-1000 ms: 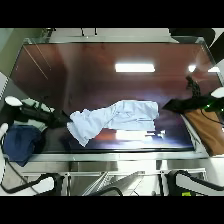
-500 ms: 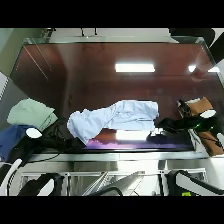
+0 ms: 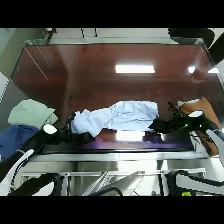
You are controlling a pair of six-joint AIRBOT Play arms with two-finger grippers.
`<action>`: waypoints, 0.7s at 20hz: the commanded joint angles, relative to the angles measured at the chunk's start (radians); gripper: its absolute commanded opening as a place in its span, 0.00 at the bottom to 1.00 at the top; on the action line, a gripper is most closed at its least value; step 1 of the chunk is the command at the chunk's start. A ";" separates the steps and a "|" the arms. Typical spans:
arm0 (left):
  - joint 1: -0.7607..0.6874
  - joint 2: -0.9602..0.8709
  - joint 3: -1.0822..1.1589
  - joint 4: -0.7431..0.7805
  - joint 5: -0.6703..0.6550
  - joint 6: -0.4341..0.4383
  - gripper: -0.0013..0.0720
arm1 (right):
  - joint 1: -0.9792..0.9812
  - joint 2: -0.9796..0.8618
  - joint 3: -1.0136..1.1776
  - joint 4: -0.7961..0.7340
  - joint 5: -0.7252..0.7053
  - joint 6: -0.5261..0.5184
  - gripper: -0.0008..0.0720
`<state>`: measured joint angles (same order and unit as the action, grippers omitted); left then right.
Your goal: Fold the shirts.
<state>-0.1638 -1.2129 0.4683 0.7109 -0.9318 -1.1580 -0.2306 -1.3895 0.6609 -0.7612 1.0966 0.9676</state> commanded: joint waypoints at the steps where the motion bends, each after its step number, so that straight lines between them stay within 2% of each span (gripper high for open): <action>1: -0.005 -0.088 0.112 0.063 -0.021 0.014 0.51 | 0.080 -0.018 0.028 0.003 -0.046 -0.003 0.23; 2: 0.006 -0.098 0.140 0.086 -0.047 0.014 0.28 | 0.085 -0.018 0.048 0.008 -0.043 -0.003 0.15; 3: 0.019 -0.103 0.159 0.091 -0.067 0.014 0.26 | 0.082 -0.018 0.070 0.026 -0.037 -0.003 0.15; 4: 0.039 -0.100 0.173 0.091 -0.083 0.014 0.26 | 0.081 -0.018 0.093 0.035 -0.024 -0.003 0.06; 5: 0.060 -0.094 0.187 0.091 -0.104 0.014 0.25 | 0.081 -0.017 0.119 0.036 0.001 -0.003 0.04; 6: 0.083 -0.079 0.203 0.089 -0.138 0.017 0.07 | 0.082 -0.014 0.143 0.036 0.033 -0.002 0.04; 10: 0.156 0.077 0.269 0.058 -0.252 0.027 0.05 | 0.081 0.063 0.235 0.037 0.133 0.006 0.03; 14: 0.276 0.290 0.435 -0.085 -0.403 0.024 0.05 | 0.073 0.280 0.389 0.036 0.229 0.039 0.03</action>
<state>0.0357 -1.0504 0.7994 0.7208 -1.2156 -1.1328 -0.1520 -1.2373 0.9501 -0.7303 1.2510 0.9802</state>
